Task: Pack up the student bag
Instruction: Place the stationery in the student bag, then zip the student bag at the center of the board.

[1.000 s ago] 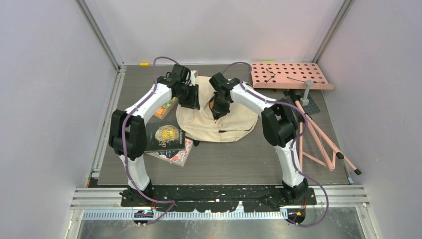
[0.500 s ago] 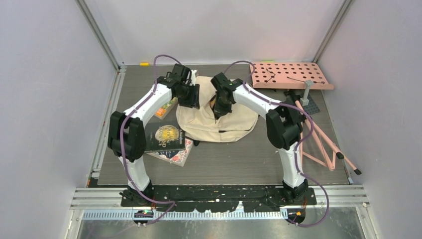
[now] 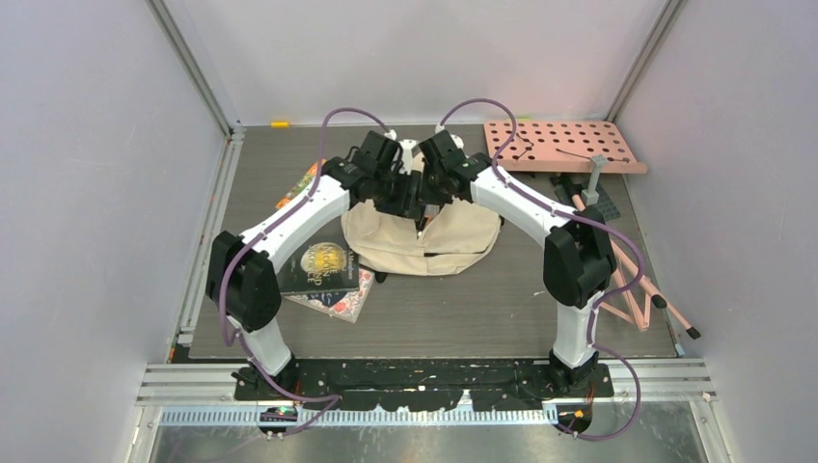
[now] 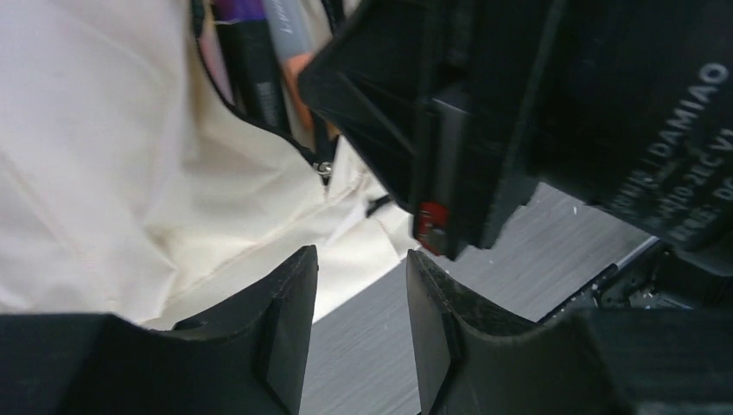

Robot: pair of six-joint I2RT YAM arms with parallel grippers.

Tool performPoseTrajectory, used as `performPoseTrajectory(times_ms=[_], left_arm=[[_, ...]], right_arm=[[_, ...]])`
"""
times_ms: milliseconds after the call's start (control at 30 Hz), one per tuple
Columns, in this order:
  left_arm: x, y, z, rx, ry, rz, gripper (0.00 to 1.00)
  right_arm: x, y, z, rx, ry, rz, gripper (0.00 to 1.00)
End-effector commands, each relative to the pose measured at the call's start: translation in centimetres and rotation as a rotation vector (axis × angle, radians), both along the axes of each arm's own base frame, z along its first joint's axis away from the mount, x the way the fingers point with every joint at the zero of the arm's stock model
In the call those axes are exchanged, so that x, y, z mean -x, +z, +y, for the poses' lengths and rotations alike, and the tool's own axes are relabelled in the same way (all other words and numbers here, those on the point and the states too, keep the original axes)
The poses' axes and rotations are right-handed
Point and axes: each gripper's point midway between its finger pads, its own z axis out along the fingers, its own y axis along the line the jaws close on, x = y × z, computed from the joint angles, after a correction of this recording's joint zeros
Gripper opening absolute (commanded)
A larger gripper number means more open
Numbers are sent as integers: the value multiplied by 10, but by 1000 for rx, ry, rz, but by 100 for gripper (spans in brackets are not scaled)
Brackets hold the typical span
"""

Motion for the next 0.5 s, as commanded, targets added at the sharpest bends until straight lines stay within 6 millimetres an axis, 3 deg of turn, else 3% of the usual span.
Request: performPoseTrajectory(times_ms=[0, 100, 267, 467], left_arm=[[8, -10, -12, 28, 29, 55, 45], [7, -19, -4, 4, 79, 58, 46], [1, -13, 7, -15, 109, 16, 54], [-1, -11, 30, 3, 135, 38, 55]], right_arm=[[-5, 12, -5, 26, 13, -65, 0], [-3, -2, -10, 5, 29, -9, 10], [-4, -17, -16, -21, 96, 56, 34], [-19, -28, -28, -105, 173, 131, 39]])
